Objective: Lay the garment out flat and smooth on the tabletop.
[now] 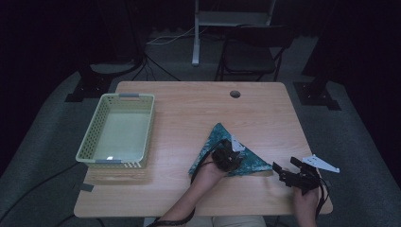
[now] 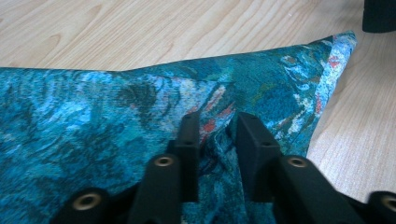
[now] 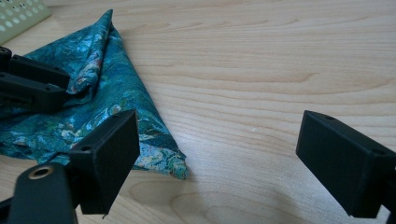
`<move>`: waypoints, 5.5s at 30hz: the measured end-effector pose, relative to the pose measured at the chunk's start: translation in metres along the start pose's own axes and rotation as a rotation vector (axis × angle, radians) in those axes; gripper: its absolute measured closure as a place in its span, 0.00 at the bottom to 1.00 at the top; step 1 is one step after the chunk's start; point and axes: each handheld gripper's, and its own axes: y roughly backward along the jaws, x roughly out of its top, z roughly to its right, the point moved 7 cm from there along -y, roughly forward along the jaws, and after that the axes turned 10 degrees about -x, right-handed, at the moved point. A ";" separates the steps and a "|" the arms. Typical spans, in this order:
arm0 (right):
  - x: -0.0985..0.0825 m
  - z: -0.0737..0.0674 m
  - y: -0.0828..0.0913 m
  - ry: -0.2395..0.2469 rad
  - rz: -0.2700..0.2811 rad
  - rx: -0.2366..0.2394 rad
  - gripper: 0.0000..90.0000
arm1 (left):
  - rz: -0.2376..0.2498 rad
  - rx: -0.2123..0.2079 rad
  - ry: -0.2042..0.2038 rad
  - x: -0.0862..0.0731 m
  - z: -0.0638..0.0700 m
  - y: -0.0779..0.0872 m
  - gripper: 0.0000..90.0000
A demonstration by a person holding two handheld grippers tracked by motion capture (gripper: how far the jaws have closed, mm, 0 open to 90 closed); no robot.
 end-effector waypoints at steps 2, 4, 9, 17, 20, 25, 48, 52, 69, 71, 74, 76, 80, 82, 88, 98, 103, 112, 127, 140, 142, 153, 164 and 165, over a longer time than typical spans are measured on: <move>0.000 0.001 0.000 -0.011 -0.002 0.008 0.14 | 0.024 -0.014 0.018 0.002 -0.001 0.004 0.90; 0.000 0.001 0.000 -0.011 0.000 0.008 0.14 | 0.057 -0.026 0.035 0.005 -0.002 0.009 0.95; 0.000 0.000 0.000 -0.005 -0.002 0.006 0.14 | 0.138 -0.097 0.098 0.009 -0.002 0.024 0.96; 0.000 0.000 -0.001 -0.001 -0.006 0.005 0.14 | 0.238 -0.019 0.134 0.015 -0.024 0.059 0.96; 0.000 -0.001 -0.001 0.001 -0.007 0.007 0.14 | 0.268 0.005 0.166 0.012 -0.040 0.074 0.96; 0.000 -0.001 -0.001 0.004 -0.007 0.005 0.14 | 0.274 0.052 0.217 -0.002 -0.062 0.086 0.96; -0.001 -0.002 -0.002 0.011 -0.015 0.002 0.14 | 0.355 0.305 0.490 -0.063 -0.141 0.121 0.50; -0.001 -0.003 -0.003 0.015 -0.023 0.008 0.14 | 0.381 0.223 0.483 -0.060 -0.130 0.126 0.50; -0.002 -0.011 -0.002 0.068 -0.042 0.064 0.15 | 0.419 0.059 0.285 -0.080 -0.076 0.139 0.13; -0.001 -0.011 -0.001 0.074 -0.037 0.074 0.15 | 0.401 0.080 0.253 -0.087 -0.069 0.139 0.11; -0.001 -0.012 -0.001 0.088 -0.047 0.081 0.15 | 0.421 0.079 0.218 -0.097 -0.059 0.143 0.11; -0.002 -0.013 -0.001 0.091 -0.054 0.084 0.15 | 0.446 0.076 0.194 -0.105 -0.053 0.149 0.11; -0.001 -0.015 -0.001 0.105 -0.057 0.081 0.15 | 0.480 0.075 0.175 -0.114 -0.049 0.158 0.11; -0.001 -0.019 0.001 0.101 -0.068 0.109 0.15 | 0.490 0.046 0.189 -0.122 -0.046 0.162 0.11; -0.001 -0.034 0.003 0.125 -0.081 0.161 0.15 | 0.477 0.078 0.127 -0.139 -0.035 0.166 0.11; 0.017 -0.073 0.011 0.155 -0.015 0.403 0.15 | 0.509 0.064 0.134 -0.148 -0.032 0.164 0.11; 0.021 -0.106 0.002 0.283 -0.064 0.447 0.19 | 0.517 0.064 0.129 -0.148 -0.031 0.164 0.11; 0.005 -0.159 -0.025 0.535 -0.224 0.450 0.28 | 0.522 0.073 0.138 -0.148 -0.032 0.165 0.11; 0.012 -0.151 -0.036 0.609 -0.245 0.326 0.92 | 0.523 0.076 0.148 -0.148 -0.033 0.165 0.11; 0.055 -0.121 -0.030 0.447 -0.187 0.342 0.97 | 0.521 0.074 0.142 -0.148 -0.033 0.165 0.11; 0.065 -0.111 -0.032 0.403 -0.176 0.336 0.97 | 0.522 0.082 0.150 -0.148 -0.033 0.165 0.11; 0.097 -0.057 -0.064 0.200 -0.202 0.271 0.97 | 0.508 0.084 0.161 -0.148 -0.035 0.163 0.11; 0.085 0.000 -0.097 0.038 -0.294 0.174 0.97 | 0.498 0.088 0.170 -0.148 -0.035 0.162 0.11; 0.084 0.004 -0.099 0.026 -0.302 0.169 0.97 | 0.495 0.089 0.171 -0.148 -0.035 0.162 0.11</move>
